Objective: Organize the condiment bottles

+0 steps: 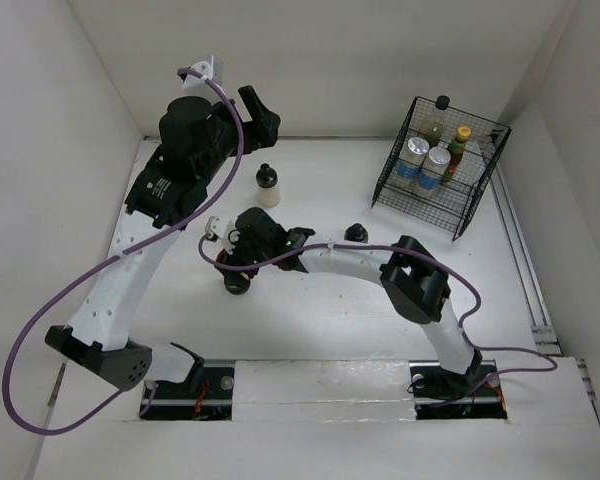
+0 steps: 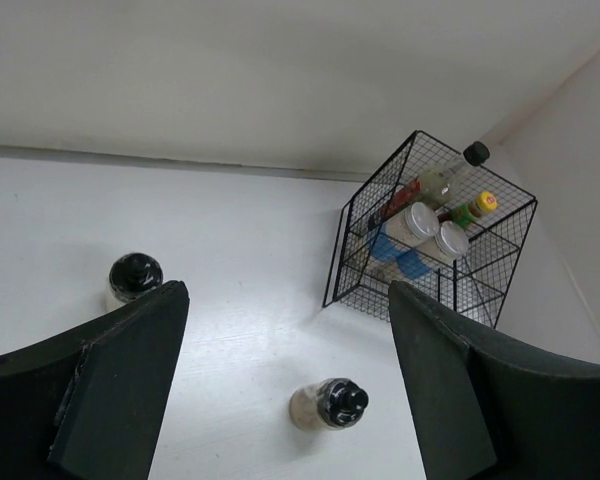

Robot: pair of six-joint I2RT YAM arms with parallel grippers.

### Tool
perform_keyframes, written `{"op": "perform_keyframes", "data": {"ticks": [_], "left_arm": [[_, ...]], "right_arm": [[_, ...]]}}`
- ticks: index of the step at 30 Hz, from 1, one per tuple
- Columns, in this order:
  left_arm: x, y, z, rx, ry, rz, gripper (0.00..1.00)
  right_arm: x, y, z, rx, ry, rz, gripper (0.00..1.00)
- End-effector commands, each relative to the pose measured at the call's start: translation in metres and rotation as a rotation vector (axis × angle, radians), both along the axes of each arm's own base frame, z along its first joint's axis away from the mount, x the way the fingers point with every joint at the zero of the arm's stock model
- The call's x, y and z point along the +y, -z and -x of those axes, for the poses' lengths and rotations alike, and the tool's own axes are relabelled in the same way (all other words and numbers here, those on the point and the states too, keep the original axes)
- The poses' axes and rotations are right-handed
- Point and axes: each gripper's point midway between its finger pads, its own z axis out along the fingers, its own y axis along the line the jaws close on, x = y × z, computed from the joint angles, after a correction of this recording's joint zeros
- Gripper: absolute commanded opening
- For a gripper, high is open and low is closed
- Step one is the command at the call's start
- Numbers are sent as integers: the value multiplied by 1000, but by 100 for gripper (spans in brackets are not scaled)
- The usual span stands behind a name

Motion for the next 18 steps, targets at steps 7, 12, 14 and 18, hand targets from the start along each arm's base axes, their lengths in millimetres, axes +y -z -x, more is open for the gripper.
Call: {"op": "perform_keyframes", "data": {"ticks": [7, 12, 14, 18], "left_arm": [[9, -14, 18, -54, 3, 28, 77], [8, -6, 16, -37, 3, 18, 77], [4, -3, 12, -32, 12, 17, 77], [-20, -1, 13, -21, 100, 19, 77]], "right_arm": [[21, -72, -9, -83, 42, -196, 32], [-14, -139, -5, -145, 83, -276, 28], [-39, -166, -15, -178, 131, -309, 28], [-120, -215, -38, -240, 319, -349, 24]]}}
